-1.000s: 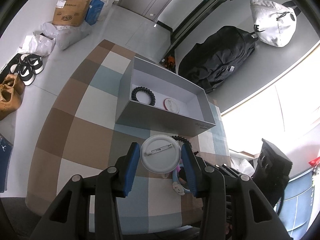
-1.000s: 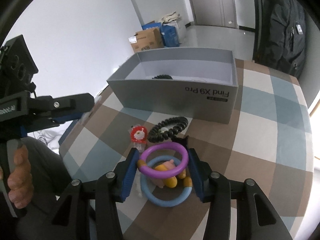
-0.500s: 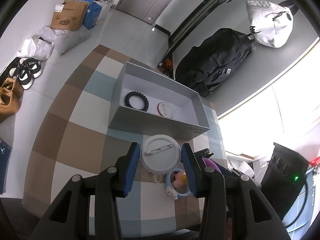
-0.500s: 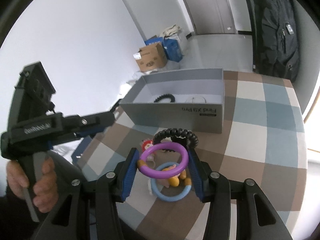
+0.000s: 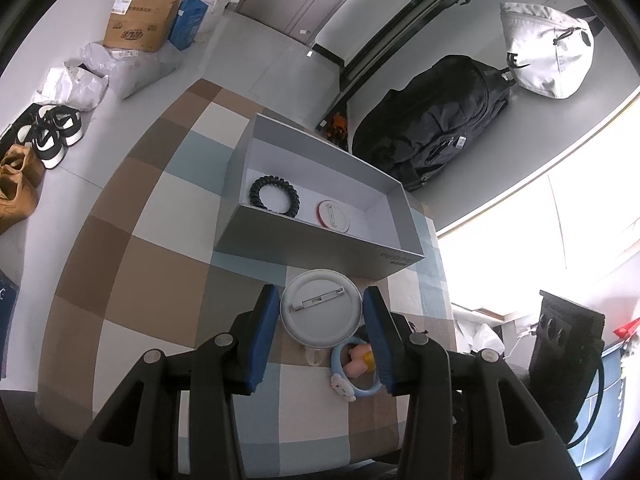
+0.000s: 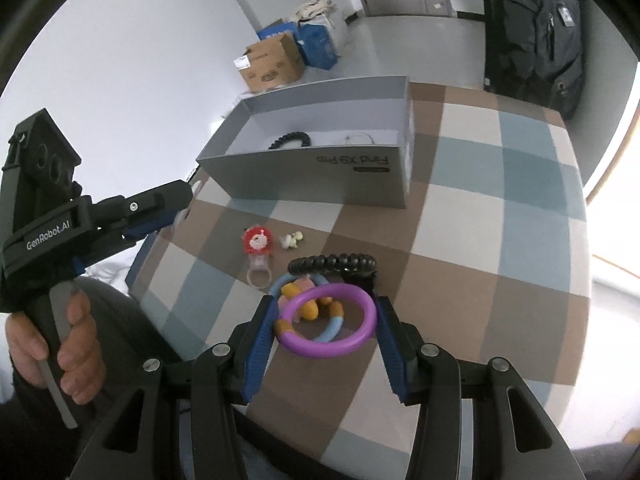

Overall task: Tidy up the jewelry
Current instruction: 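Lift badge and purple ring with both grippers and carry toward the box, then lower badge and purple ring into the grey box and open both grippers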

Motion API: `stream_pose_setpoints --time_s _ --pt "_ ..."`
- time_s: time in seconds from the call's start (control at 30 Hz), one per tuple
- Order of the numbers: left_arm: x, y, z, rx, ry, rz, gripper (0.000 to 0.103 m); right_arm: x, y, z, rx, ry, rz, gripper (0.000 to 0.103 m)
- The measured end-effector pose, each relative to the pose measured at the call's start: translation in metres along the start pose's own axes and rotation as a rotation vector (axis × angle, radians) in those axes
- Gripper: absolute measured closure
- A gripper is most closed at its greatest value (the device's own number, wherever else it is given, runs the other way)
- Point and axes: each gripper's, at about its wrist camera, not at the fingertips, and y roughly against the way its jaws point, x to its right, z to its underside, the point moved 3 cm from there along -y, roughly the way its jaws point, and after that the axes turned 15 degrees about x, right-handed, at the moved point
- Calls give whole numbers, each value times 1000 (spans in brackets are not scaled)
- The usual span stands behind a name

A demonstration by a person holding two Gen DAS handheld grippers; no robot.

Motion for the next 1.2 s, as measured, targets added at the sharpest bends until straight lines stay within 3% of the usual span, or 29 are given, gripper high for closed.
stream_pose_setpoints --time_s 0.07,0.2,0.33,0.63,0.93,1.2 --pt "2 0 -1 3 -7 4 66 3 2 0 -16 -18 -18 55" --pt "7 0 -3 13 -16 18 66 8 13 -7 2 -151 -153 55" --pt "9 -3 -4 13 -9 27 66 8 16 -24 36 -90 -106 55" --pt "18 2 -18 80 -34 52 66 8 14 -52 117 -122 -156 55" --pt "25 -22 -40 112 -96 16 66 10 -3 -91 249 -91 -164 55" --pt "25 -44 -50 119 -134 -43 65 14 -27 -107 306 -44 -144 55"
